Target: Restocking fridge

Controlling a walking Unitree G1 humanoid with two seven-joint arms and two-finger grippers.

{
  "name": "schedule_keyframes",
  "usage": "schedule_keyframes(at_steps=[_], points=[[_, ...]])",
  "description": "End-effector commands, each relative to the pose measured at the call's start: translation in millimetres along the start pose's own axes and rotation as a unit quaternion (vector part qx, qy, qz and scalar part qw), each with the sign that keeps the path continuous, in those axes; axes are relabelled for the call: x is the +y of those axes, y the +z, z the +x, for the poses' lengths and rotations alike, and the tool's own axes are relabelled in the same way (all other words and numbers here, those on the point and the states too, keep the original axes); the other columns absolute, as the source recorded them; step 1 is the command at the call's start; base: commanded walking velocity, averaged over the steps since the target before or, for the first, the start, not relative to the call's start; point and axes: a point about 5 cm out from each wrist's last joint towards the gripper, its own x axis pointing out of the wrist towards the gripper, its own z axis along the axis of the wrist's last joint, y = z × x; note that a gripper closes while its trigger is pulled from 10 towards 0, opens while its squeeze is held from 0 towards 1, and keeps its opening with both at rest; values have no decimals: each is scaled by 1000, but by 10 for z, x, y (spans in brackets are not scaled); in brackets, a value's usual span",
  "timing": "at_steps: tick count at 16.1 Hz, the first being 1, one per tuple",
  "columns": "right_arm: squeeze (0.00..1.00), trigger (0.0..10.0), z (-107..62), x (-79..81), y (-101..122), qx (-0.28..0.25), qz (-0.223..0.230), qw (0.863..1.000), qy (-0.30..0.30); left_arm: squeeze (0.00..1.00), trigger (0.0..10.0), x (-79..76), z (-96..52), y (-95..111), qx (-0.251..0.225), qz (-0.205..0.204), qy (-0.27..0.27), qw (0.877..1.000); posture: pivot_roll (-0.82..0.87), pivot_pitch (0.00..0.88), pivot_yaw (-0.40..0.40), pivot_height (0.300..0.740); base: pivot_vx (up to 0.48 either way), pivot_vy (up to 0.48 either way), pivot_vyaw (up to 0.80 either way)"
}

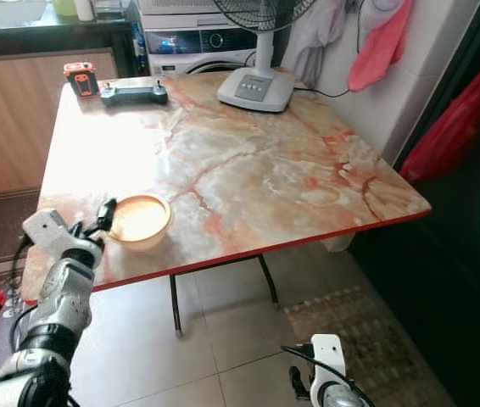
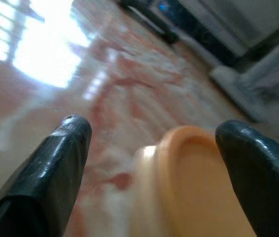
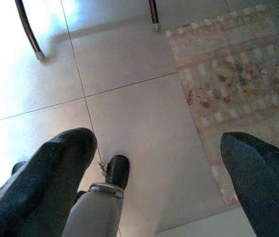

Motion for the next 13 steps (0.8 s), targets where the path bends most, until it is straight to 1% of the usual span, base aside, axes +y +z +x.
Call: schedule_keyframes(at_steps=[1,3,4,6,13], points=[[0,10000,-2,-25,13,0,-5,1000,-4,0,10000,-27,24,-10,12,-9,-12,1000,12,0,-56,740,0,0,0],[0,10000,-2,-24,14,0,-6,1000,-3,0,10000,-68,27,-74,26,-15,-28,999,10,0,-56,740,0,0,0],[0,10000,-2,-21,15,-2,-3,1000,-3,0,10000,-102,24,-99,31,-21,-45,998,7,0,-54,740,0,0,0],[0,10000,-2,-19,15,-2,-1,1000,-2,0,10000,-115,22,-115,34,-33,-55,997,7,0,-54,740,0,0,0],[0,10000,0,-12,17,-4,0,1000,-1,0,10000,-87,17,-159,50,-27,-60,997,2,0,-52,740,0,0,0]])
